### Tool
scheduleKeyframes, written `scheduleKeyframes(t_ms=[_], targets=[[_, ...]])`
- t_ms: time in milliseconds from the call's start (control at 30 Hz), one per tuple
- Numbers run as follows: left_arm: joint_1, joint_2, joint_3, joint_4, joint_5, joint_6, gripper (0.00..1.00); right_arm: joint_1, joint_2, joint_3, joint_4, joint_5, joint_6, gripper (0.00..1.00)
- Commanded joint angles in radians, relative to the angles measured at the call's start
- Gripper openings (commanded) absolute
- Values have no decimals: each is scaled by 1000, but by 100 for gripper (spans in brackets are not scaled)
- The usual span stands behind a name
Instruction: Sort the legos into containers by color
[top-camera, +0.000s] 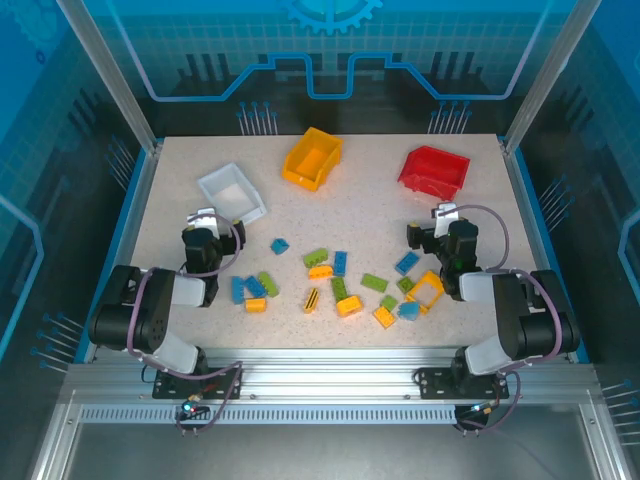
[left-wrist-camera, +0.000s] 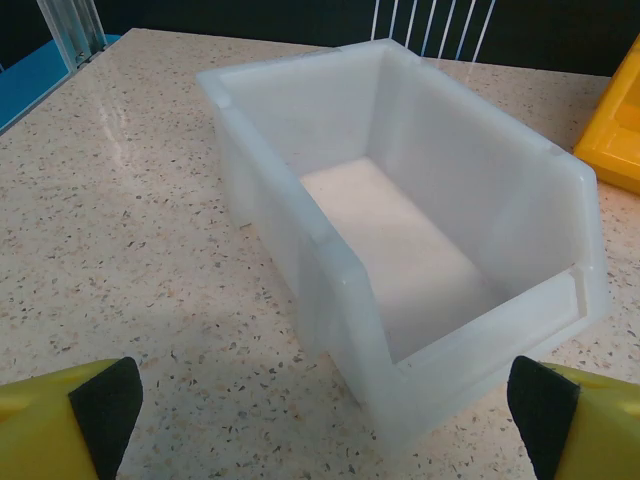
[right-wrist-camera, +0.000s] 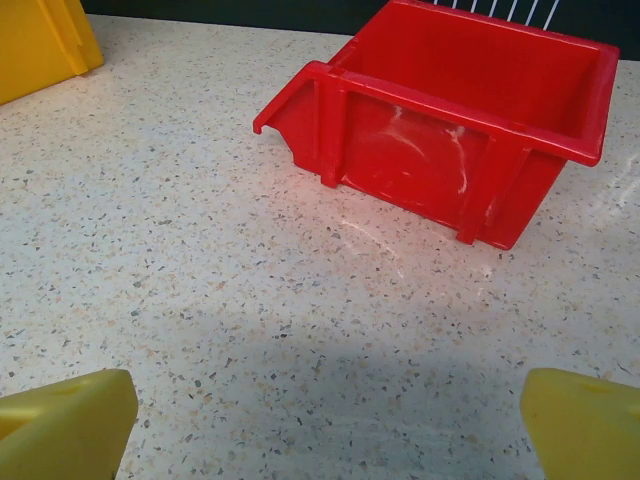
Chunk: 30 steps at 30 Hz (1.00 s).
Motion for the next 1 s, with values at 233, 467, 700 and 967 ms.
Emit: scheduleKeyframes(t_ms=[233,467,700,967], targets=[[3,11,20,20,23,16,99,2,12,13,10,14,2,100],[4,12,20,20,23,17,99,1,12,13,10,15,1,100],[-36,-126,-45,37,-63,42,99,14,-111,24,-99,45,-5,100],[-329,-773,174,-605,-136,12,99,248,-732,331,-808,290,256,100]])
